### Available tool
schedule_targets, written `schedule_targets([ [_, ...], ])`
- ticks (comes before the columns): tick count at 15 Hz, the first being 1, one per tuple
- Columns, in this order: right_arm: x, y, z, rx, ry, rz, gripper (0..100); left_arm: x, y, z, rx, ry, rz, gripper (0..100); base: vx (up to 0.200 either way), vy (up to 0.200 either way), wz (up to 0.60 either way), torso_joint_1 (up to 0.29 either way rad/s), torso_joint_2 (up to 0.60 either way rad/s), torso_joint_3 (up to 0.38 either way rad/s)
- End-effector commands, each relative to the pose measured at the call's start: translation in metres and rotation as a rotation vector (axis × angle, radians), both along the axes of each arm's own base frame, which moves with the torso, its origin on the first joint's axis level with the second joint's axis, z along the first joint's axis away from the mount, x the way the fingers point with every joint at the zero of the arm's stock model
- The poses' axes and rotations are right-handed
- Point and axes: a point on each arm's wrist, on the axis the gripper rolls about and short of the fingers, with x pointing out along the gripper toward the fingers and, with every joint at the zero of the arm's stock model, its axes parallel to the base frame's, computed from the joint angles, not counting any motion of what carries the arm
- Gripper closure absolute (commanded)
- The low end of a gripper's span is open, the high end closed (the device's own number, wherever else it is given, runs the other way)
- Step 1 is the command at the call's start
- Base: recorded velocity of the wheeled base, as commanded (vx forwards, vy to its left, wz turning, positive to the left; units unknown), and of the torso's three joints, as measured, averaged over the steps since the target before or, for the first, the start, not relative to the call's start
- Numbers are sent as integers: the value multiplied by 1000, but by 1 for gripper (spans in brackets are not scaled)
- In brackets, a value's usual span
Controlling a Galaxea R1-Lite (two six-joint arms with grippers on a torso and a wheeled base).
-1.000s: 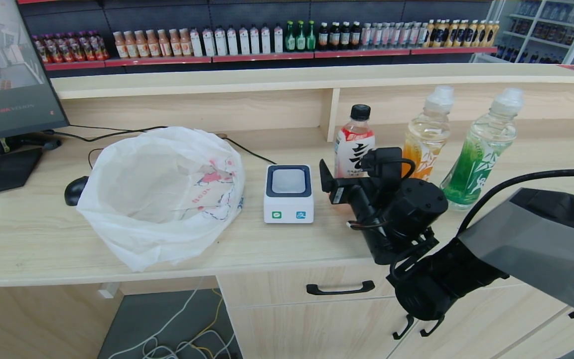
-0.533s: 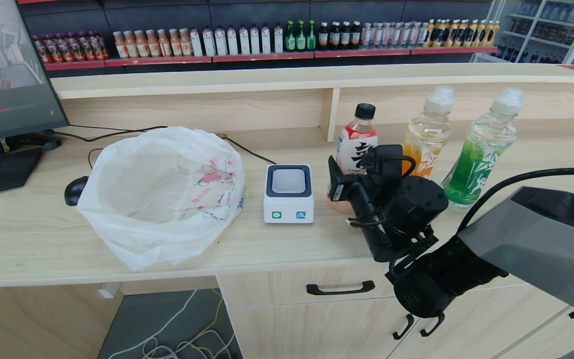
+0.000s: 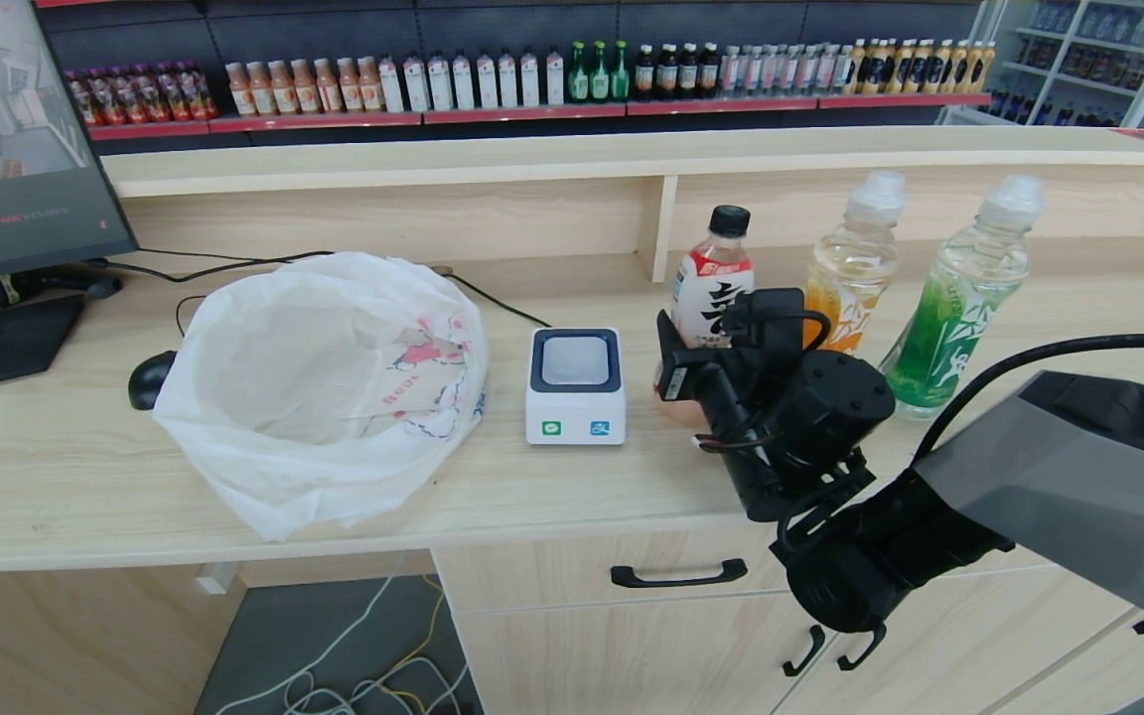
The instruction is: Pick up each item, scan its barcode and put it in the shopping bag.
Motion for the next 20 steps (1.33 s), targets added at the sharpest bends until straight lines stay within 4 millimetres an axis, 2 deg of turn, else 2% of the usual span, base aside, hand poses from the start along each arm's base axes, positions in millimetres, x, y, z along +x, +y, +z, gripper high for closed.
schedule_targets([
  [1, 0, -3, 3, 5, -8, -7, 100, 0, 0, 0, 0, 0, 1, 0, 0, 0, 0, 0, 0, 0],
  [8, -12, -8, 21, 22, -34, -1, 100, 0, 0, 0, 0, 0, 1, 0, 0, 0, 0, 0, 0, 0],
  [11, -34, -18, 35, 40, -32, 15, 100, 0, 0, 0, 0, 1, 1, 0, 0, 0, 0, 0, 0, 0],
  [14, -61, -28, 41, 41, -8, 45, 100, 0, 0, 0, 0, 0, 1, 0, 0, 0, 0, 0, 0, 0],
  [18, -111, -19, 49, 36, 5, 162, 100, 0, 0, 0, 0, 1, 1, 0, 0, 0, 0, 0, 0, 0],
  [20, -122, -20, 47, 33, 20, 188, 100, 0, 0, 0, 0, 1, 1, 0, 0, 0, 0, 0, 0, 0],
])
